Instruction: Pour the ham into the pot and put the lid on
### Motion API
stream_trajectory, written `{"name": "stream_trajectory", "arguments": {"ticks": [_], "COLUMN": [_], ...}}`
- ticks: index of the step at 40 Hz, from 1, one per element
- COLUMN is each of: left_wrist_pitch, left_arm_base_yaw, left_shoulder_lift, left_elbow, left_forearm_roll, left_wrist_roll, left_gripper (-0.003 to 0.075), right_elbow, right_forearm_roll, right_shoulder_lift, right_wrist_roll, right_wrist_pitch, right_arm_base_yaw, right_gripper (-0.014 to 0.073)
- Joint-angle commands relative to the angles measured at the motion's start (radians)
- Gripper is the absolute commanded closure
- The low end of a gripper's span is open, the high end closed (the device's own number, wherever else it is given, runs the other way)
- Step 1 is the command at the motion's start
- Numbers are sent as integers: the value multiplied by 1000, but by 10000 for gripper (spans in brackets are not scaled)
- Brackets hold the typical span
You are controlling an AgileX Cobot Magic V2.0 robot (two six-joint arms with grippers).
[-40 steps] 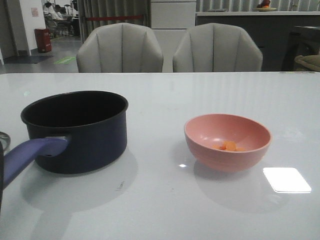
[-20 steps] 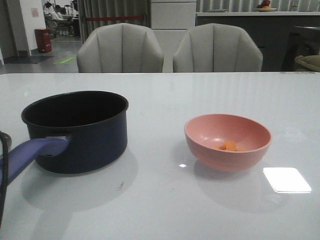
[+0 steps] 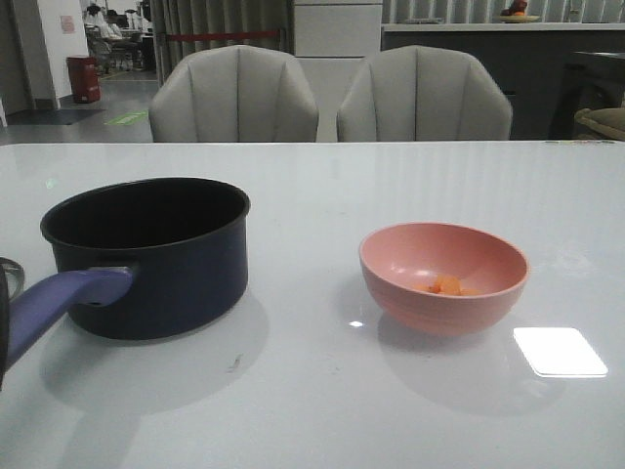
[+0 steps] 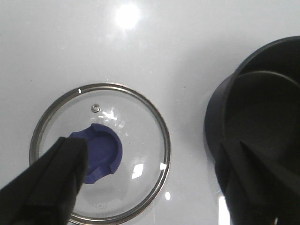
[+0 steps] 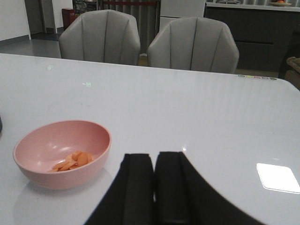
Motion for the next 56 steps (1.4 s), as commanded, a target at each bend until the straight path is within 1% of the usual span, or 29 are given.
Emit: {"name": "stream_trajectory", "arguments": {"ticks": [1,8,11,16,22,32,38,44,51,54,56], "left_wrist_pitch": [-137,-314,-385,-464,-474,-540,-587,-662,-660,-654,-650], "left_arm_base_yaw": [-20,-61,-102,-167,-182,-203,-217,-237,-237,-237,-237], "left_shoulder_lift": [-151,-392,-503,-676,-858,-1141,-1249,-1295,-1294,-1294,-1294], "left_elbow": [56,226,309,434,556,728,817,887,894,894,894], "left_forearm_roll": [6,4,-1,1,1,3,5,5,5,5,5], "left_wrist_roll": [6,6,6,6,6,6,6,6,6,6,6], "left_gripper": [148,148,148,148,148,159,159,159,159,159,159], "right_elbow": [-5,-5,-5,-5,-5,-5,-5,-5,-5,-5,-5], "right_forearm_roll": [-10,-10,-10,-10,-10,-10,-10,-10,-10,-10,-9], "right_shoulder_lift": [-20,-20,-20,-20,-20,-19,-19,-19,-19,-19,-19], "right_wrist_roll": [-2,-2,-2,-2,-2,-2,-2,-2,-2,-2,-2], "right_wrist_pitch": [-90,-90,-90,-90,-90,-90,-90,-90,-90,-125,-176], "right_arm_base_yaw": [-6,-6,-6,-6,-6,-6,-6,-6,-6,-6,-6], "right_gripper": [445,445,445,445,445,445,445,445,445,445,445]}}
